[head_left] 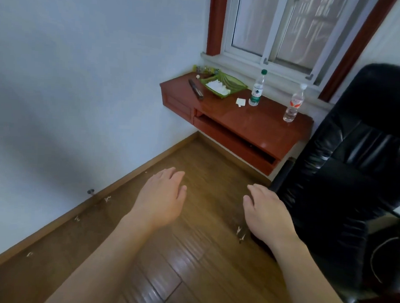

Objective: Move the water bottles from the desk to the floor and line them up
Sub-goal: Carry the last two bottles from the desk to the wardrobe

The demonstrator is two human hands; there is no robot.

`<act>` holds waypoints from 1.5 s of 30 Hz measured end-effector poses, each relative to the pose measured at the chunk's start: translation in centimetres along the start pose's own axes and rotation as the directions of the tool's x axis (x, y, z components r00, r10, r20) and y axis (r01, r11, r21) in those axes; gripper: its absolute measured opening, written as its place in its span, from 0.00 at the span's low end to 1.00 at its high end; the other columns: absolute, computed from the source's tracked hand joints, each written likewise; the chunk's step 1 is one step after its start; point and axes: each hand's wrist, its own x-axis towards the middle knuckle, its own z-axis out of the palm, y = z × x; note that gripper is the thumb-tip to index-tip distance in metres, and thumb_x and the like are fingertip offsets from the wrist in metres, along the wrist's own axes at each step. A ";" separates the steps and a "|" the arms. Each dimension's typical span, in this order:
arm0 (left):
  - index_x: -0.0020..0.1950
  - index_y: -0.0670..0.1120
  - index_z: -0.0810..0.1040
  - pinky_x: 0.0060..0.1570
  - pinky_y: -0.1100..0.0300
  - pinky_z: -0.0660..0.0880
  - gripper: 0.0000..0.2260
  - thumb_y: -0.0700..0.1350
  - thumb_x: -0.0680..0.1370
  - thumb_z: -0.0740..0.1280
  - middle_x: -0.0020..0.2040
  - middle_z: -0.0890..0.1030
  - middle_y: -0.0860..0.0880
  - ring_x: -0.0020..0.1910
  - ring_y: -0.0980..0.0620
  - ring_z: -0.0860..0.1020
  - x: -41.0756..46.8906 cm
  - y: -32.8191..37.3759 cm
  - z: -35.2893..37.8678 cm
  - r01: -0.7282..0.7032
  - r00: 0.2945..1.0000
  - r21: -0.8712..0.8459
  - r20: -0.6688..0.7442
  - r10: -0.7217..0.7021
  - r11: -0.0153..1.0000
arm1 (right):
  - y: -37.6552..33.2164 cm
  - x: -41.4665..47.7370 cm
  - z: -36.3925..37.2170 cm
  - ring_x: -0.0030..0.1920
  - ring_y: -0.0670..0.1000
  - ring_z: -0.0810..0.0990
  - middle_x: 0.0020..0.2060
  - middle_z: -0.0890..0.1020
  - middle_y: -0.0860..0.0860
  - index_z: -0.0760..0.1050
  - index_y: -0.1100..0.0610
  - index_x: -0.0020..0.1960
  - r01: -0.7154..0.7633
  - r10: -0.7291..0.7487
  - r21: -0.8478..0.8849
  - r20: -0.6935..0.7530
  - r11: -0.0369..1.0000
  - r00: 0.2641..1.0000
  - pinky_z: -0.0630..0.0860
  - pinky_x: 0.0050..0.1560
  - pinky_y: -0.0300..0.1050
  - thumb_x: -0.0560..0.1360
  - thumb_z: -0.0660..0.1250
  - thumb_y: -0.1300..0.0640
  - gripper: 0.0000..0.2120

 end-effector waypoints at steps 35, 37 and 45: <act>0.77 0.51 0.62 0.72 0.52 0.58 0.22 0.54 0.83 0.53 0.77 0.63 0.48 0.75 0.48 0.61 52.4 10.3 3.1 -0.320 0.944 -0.031 0.076 0.322 0.947 | 13.2 44.0 -4.9 0.69 0.51 0.66 0.71 0.69 0.51 0.65 0.54 0.73 -0.266 0.265 -0.009 -0.077 0.964 0.961 0.63 0.70 0.50 0.81 0.51 0.46 0.24; 0.76 0.50 0.63 0.71 0.52 0.59 0.22 0.54 0.82 0.54 0.76 0.65 0.47 0.74 0.48 0.62 55.9 10.4 3.5 -0.370 0.926 -0.030 0.067 0.371 0.929 | 13.6 46.3 -4.7 0.71 0.52 0.65 0.72 0.68 0.51 0.64 0.54 0.74 -0.300 0.299 -0.009 -0.081 0.954 0.951 0.62 0.71 0.50 0.81 0.51 0.46 0.24; 0.75 0.49 0.65 0.68 0.53 0.64 0.22 0.53 0.82 0.55 0.72 0.70 0.47 0.70 0.48 0.67 66.7 12.3 5.2 -0.518 0.848 -0.053 0.097 0.521 0.854 | 15.0 53.0 -5.1 0.69 0.53 0.66 0.71 0.69 0.51 0.64 0.54 0.74 -0.441 0.442 0.032 -0.112 0.897 0.890 0.63 0.69 0.50 0.81 0.52 0.46 0.24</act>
